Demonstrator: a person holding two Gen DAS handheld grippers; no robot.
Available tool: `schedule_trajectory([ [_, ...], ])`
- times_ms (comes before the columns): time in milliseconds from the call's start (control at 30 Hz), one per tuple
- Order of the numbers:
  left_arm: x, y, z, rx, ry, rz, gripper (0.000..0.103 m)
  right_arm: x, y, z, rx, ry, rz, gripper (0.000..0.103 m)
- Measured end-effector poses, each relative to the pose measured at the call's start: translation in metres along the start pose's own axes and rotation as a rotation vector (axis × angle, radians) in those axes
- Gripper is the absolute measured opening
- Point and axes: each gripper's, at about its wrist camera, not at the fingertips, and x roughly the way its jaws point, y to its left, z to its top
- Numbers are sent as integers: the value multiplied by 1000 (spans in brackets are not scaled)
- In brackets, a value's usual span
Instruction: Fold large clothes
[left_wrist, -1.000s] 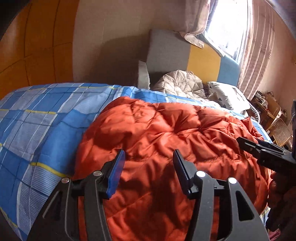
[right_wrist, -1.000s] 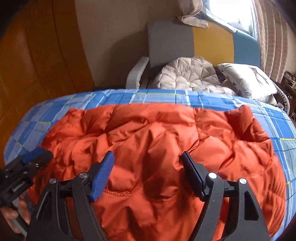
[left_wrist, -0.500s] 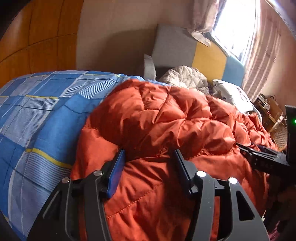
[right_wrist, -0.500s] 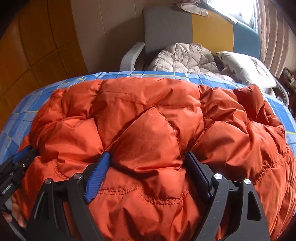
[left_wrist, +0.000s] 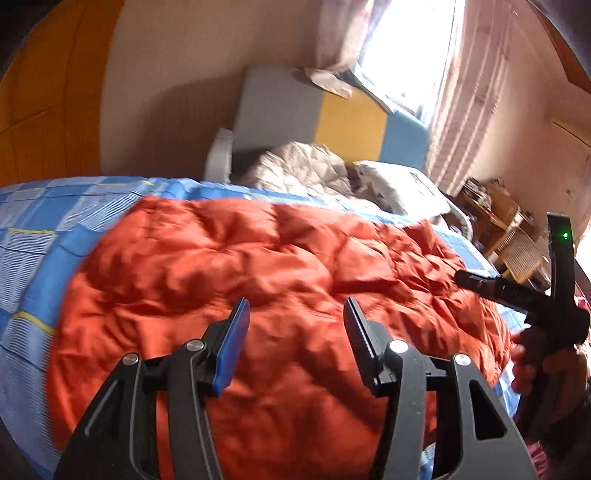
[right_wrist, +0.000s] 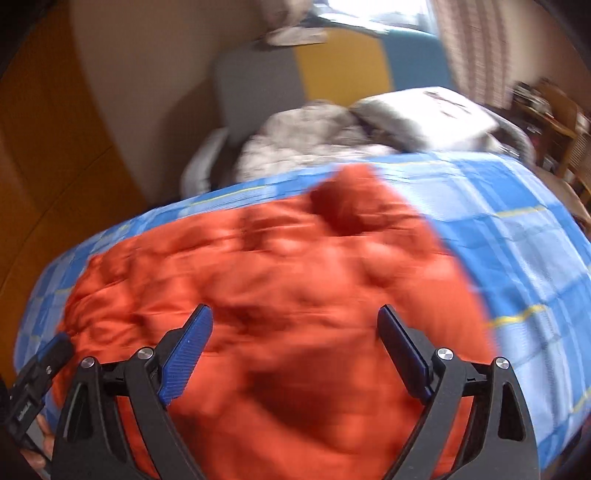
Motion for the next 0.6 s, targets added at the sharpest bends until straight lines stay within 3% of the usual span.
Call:
schedule_trajectory([
  [100, 12, -10, -3, 9, 25, -4, 52, -4, -45, 0, 68, 5, -62, 91],
  [233, 25, -12, -4, -15, 50, 4, 52, 5, -94, -4, 167, 57, -60, 92],
  [400, 37, -7, 9, -33, 57, 21, 52, 34, -116, -10, 259, 155, 79, 93],
  [600, 57, 3, 9, -51, 103, 19, 52, 59, -113, -14, 284, 239, 242, 89],
])
